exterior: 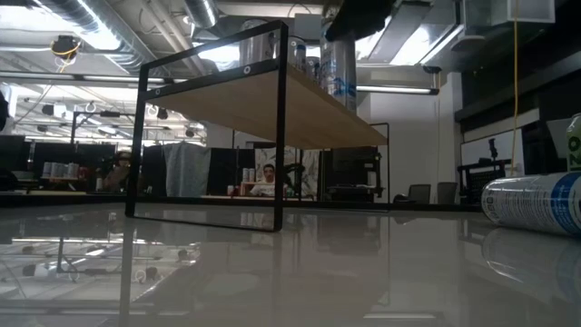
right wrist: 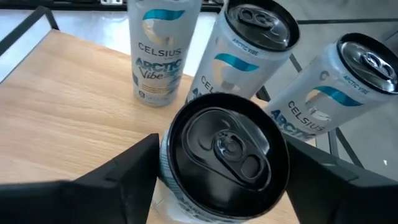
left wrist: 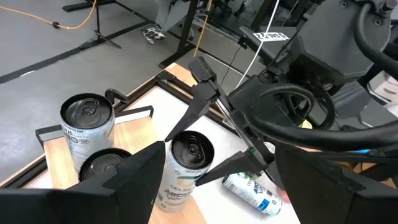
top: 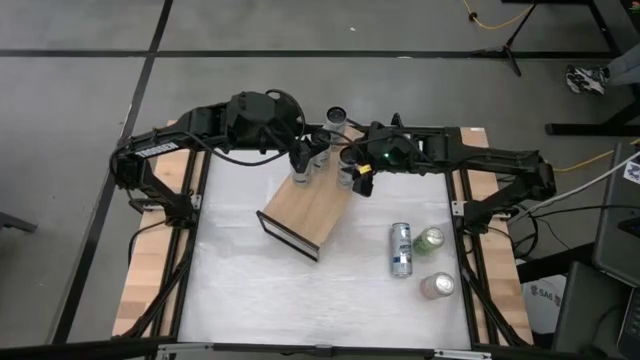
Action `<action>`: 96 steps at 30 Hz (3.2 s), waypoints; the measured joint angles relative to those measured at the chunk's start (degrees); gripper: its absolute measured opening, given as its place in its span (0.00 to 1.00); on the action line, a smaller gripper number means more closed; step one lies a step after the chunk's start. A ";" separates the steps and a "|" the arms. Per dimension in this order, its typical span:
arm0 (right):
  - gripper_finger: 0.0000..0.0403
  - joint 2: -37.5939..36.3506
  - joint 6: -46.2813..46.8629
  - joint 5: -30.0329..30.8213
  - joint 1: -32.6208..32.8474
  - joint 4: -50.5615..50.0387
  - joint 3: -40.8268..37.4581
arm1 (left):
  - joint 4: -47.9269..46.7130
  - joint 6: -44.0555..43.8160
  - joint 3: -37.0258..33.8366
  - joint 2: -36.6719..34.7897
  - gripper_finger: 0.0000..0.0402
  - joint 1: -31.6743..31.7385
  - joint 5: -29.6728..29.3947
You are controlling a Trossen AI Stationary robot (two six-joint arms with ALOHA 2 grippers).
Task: Place canned beverage on shelf
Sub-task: Adjust the soda can on the shelf
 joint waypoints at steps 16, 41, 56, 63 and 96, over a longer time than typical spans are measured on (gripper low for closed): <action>0.65 -0.13 -10.69 -17.90 -5.28 0.38 0.07 | 0.00 0.00 0.00 0.00 0.75 -0.59 0.00; 0.73 -0.04 -32.66 -35.80 -15.76 -0.23 -0.07 | 0.02 -0.02 0.00 0.02 0.75 -3.23 -0.02; 0.88 -0.04 -32.79 -33.87 -15.76 -0.21 -0.07 | 0.02 -0.02 0.00 0.01 0.75 -3.23 -0.02; 0.92 -0.04 -31.27 -30.72 -15.76 -0.09 -0.07 | 0.04 -0.02 0.00 0.00 0.75 -3.23 -0.02; 0.91 -1.84 -18.79 -28.40 -15.69 1.21 2.52 | 0.02 -0.02 -0.02 -0.02 0.74 -3.21 -0.02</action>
